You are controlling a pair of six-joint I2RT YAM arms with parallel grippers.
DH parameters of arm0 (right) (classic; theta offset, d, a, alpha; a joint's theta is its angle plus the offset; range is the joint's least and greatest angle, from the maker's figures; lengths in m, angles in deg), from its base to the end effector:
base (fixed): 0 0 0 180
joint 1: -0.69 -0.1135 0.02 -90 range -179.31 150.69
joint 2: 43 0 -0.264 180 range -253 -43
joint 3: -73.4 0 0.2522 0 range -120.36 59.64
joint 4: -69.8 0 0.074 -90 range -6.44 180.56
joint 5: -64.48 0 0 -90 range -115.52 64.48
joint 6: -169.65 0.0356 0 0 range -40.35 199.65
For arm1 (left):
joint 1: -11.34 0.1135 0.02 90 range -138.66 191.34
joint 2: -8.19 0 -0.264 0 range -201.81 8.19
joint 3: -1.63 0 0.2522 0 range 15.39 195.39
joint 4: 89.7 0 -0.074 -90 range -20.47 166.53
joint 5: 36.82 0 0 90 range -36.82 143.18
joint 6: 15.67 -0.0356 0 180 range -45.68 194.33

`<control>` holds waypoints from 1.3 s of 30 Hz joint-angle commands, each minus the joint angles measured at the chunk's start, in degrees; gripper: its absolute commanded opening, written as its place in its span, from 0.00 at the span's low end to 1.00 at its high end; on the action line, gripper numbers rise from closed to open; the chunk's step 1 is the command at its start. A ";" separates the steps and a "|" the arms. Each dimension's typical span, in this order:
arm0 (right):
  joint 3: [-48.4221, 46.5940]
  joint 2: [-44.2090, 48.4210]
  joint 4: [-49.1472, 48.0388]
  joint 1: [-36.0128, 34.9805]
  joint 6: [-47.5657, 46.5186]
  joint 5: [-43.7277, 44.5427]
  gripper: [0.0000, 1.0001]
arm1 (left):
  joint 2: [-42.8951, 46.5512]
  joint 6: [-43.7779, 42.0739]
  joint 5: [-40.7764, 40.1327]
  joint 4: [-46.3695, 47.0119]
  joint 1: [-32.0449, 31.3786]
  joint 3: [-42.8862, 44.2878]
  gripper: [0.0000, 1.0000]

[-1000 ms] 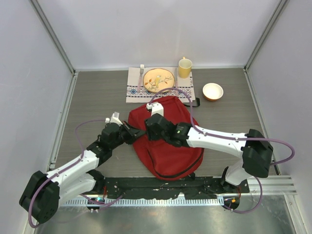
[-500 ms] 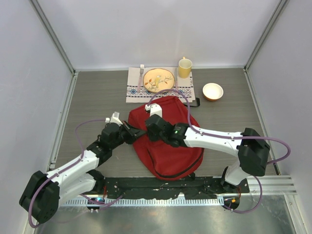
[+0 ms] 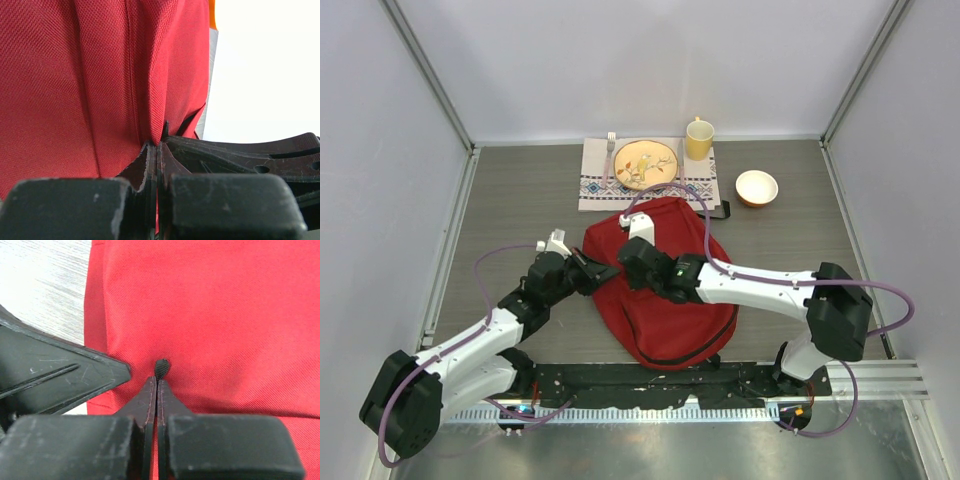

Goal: Pack the student bag
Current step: Zip the student bag at the center of the board.

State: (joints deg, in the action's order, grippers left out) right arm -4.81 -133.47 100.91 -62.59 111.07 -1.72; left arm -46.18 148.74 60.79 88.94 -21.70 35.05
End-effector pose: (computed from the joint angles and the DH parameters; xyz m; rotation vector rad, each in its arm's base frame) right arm 0.1684 0.3027 0.2508 -0.4251 2.2409 0.3957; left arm 0.1675 -0.1145 0.1964 -0.6906 2.1091 -1.2858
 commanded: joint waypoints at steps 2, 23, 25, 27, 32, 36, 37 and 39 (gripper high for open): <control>1.16 4.16 -1.08 -0.08 0.92 6.62 0.01 | 0.75 -1.81 1.08 3.51 -0.27 0.47 0.00; 7.49 11.02 -1.35 3.61 6.20 14.09 0.01 | 2.42 -3.48 0.73 -0.27 -0.19 0.29 0.00; 8.02 11.29 -1.35 3.78 6.28 14.35 0.01 | 2.51 -3.66 0.73 -0.54 -0.10 0.38 0.00; 8.37 12.07 -1.35 4.22 6.28 14.27 0.01 | 2.86 -3.83 0.64 -1.15 -0.01 0.64 0.00; 8.99 12.61 -1.52 4.49 6.37 12.86 0.01 | 2.95 -4.54 1.08 -1.86 0.78 0.91 0.00; 10.56 13.39 -3.63 4.49 6.64 10.32 0.01 | 1.29 -6.72 3.01 -1.59 0.96 2.13 0.11; 10.92 13.57 -4.24 4.49 6.64 9.88 0.01 | 1.02 -8.04 3.97 -2.20 0.96 3.96 0.19; 11.88 13.83 -5.91 4.49 6.99 8.29 0.01 | 0.06 -11.11 3.99 -7.72 0.78 6.43 0.39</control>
State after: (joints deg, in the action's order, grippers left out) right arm 5.38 -122.35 98.90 -58.77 117.32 6.19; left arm -44.94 143.51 62.32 86.08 -21.13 35.84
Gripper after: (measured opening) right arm 0.037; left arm 0.242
